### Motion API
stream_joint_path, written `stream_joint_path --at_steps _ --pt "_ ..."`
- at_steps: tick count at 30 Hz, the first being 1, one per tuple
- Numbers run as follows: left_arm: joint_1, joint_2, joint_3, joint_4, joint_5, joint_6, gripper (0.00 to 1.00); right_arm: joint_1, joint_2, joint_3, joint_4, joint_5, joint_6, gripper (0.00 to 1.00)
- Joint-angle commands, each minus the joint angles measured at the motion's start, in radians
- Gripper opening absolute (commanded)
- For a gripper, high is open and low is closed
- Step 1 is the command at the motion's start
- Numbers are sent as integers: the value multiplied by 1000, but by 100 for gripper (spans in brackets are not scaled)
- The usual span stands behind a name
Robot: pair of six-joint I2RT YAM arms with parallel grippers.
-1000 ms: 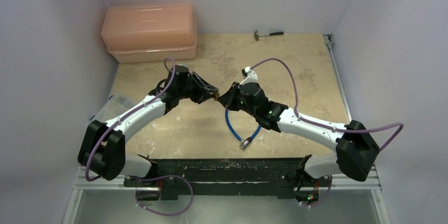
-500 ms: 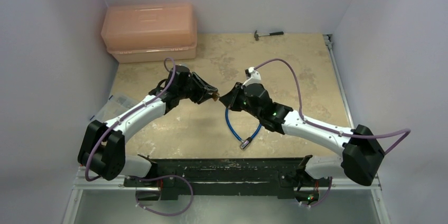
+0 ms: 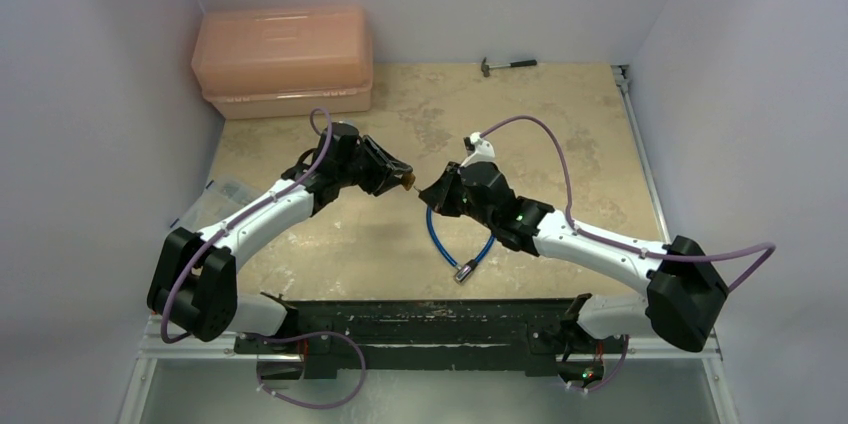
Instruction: Unlock with the key
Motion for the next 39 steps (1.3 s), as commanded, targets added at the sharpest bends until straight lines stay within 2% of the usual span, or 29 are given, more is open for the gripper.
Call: stream_joint_path --at_steps 1,39 --pt "1 -26 34 31 3 -9 0 2 7 10 39 18 7 0" --pt "1 -42 10 42 20 -17 0 2 71 83 43 37 -30 0"
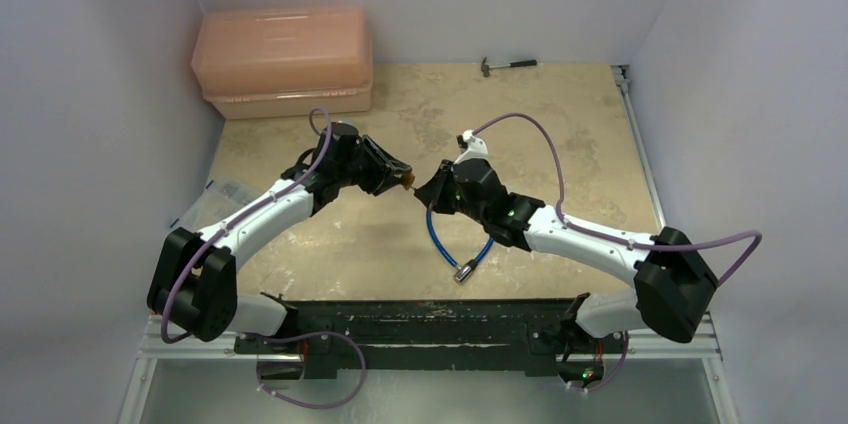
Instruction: Unlock with the key
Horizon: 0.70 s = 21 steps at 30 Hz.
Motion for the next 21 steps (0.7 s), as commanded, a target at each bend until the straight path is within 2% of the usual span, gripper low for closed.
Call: stream_joint_path --at_steps 1,21 --pt "0 -44 8 43 20 -18 0 2 14 50 25 39 -23 0" --pt "-1 -57 -21 55 26 -1 0 -6 32 88 17 47 -41 0"
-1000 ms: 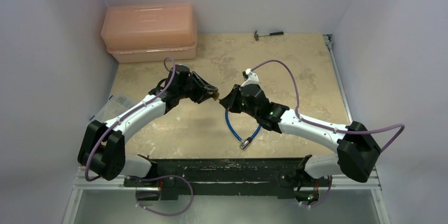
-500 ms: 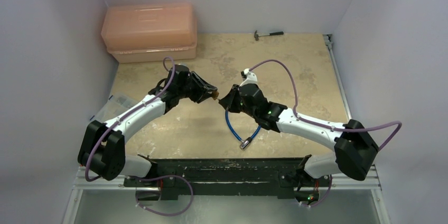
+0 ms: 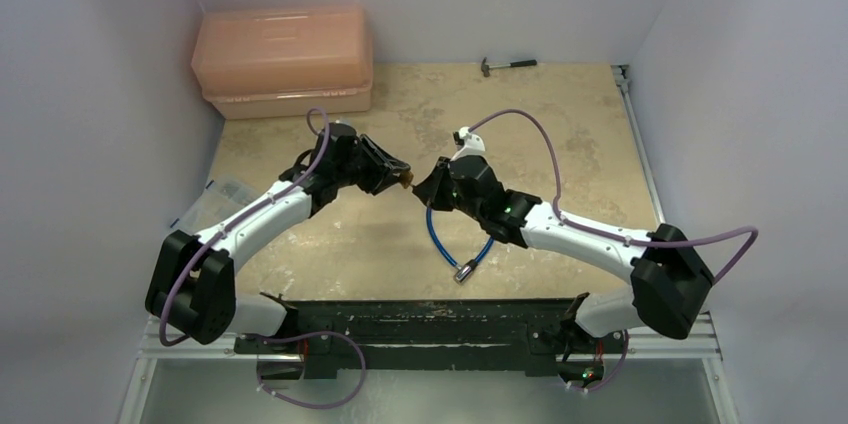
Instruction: Unlock with the key
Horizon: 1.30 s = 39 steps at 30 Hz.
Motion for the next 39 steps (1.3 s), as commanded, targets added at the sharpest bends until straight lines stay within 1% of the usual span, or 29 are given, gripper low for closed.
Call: stream_joint_path --at_steps 1,7,15,19,22,27,29,31,34,36,39 --pt "-4 -45 -17 48 33 -2 0 -6 12 60 27 29 -18 0" --pt "-6 -38 -15 56 33 -5 0 -5 31 80 28 14 -10 0" --pt "-8 -30 1 34 12 -15 0 -5 49 119 -34 35 2 0" --pt "-13 -20 10 27 9 -19 0 -5 57 127 -36 24 14 0" --pt "-16 -19 17 15 2 -23 0 -4 70 142 -31 31 -29 0" --pt "-22 -19 25 -11 -15 -27 0 4 95 209 -131 82 -69 0" --pt "-24 -17 25 -10 -15 -32 0 4 94 211 -130 83 -55 0" --pt "-24 -16 23 -7 -16 -38 0 2 94 206 -117 40 -20 0" --pt "-26 -16 22 0 -13 -44 0 2 98 211 -113 29 -7 0" --pt "-26 -16 27 0 -12 -46 0 3 103 209 -100 28 -18 0" --pt "-26 -14 31 0 0 -54 0 4 119 220 -81 22 -89 0"
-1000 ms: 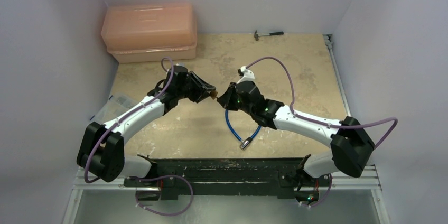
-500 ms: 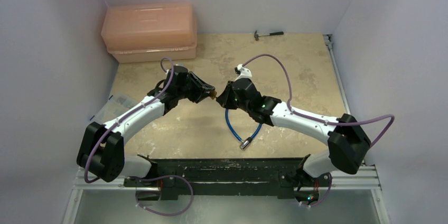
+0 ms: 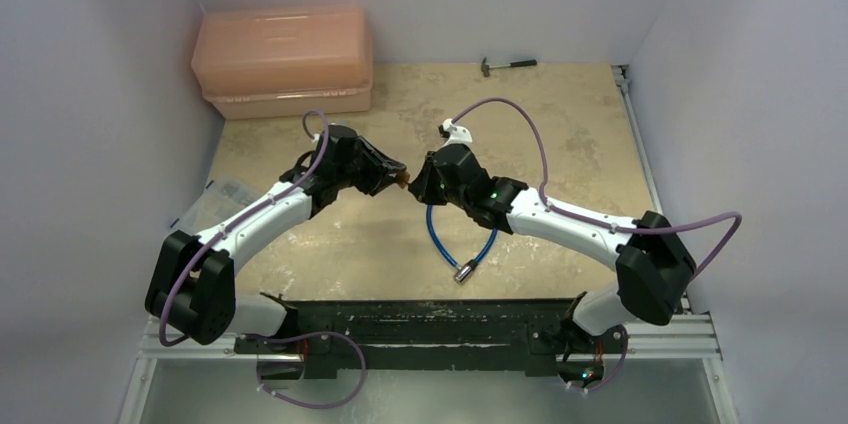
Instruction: Unlock with the key
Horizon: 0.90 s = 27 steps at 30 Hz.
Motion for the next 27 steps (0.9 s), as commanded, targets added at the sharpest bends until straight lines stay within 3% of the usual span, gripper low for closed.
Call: stream_joint_path --at_steps 1,9,27 --pt "-23 -7 46 13 75 -30 0 -1 19 62 81 7 -65 0" --pt "-28 -1 71 7 85 -39 0 -1 28 80 84 13 -132 0" --pt "-30 -2 79 9 92 -43 0 -3 16 45 139 -36 -77 0"
